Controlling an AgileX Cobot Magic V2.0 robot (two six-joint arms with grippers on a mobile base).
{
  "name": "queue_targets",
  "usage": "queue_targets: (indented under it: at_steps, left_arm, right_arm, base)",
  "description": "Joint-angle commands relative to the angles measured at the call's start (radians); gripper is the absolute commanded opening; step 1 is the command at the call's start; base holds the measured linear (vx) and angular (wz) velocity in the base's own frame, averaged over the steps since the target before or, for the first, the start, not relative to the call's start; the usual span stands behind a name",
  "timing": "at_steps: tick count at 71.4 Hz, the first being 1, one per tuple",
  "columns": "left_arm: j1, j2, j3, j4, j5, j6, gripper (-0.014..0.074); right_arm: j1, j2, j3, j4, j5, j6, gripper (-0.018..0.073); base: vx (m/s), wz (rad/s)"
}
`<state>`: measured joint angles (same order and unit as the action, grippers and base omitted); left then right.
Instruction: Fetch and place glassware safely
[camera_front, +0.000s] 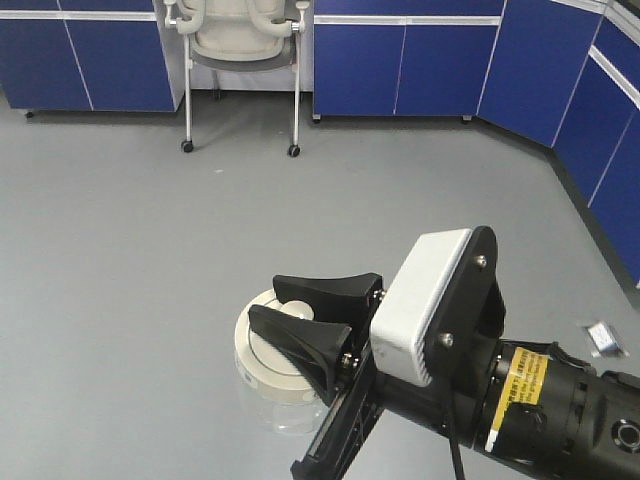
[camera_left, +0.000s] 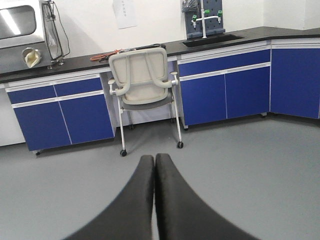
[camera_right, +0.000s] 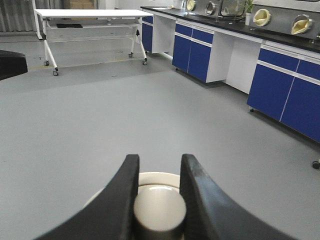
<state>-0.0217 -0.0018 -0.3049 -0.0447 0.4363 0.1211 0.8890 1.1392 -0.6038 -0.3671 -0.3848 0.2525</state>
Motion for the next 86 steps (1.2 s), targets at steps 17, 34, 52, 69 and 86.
queue_targets:
  at_steps: [17,34,52,69,86]
  left_arm:
    - [-0.004,0.012,-0.026,-0.009,-0.065,0.000,-0.0007]
    - [-0.004,0.012,-0.026,-0.009,-0.065,0.000,-0.0007]
    - [-0.004,0.012,-0.026,-0.009,-0.065,0.000,-0.0007]
    - [-0.004,0.012,-0.026,-0.009,-0.065,0.000,-0.0007]
    - [-0.004,0.012,-0.026,-0.009,-0.065,0.000,-0.0007]
  right_arm:
    - [0.002,-0.026,-0.035,0.008,-0.099,-0.004,-0.0003]
    - [0.002,-0.026,-0.035,0.008,-0.099,-0.004,-0.0003]
    - [0.002,-0.026,-0.035,0.008,-0.099,-0.004,-0.0003]
    - [0.002,-0.026,-0.035,0.008,-0.099,-0.004,-0.0003]
    - [0.002,-0.026,-0.035,0.008,-0.099,-0.004,-0.0003]
  base:
    - [0.57,-0.01]
    - [0.56,-0.02]
    - [0.53,-0.01]
    - [0.48,-0.09]
    - [0.39,-0.31]
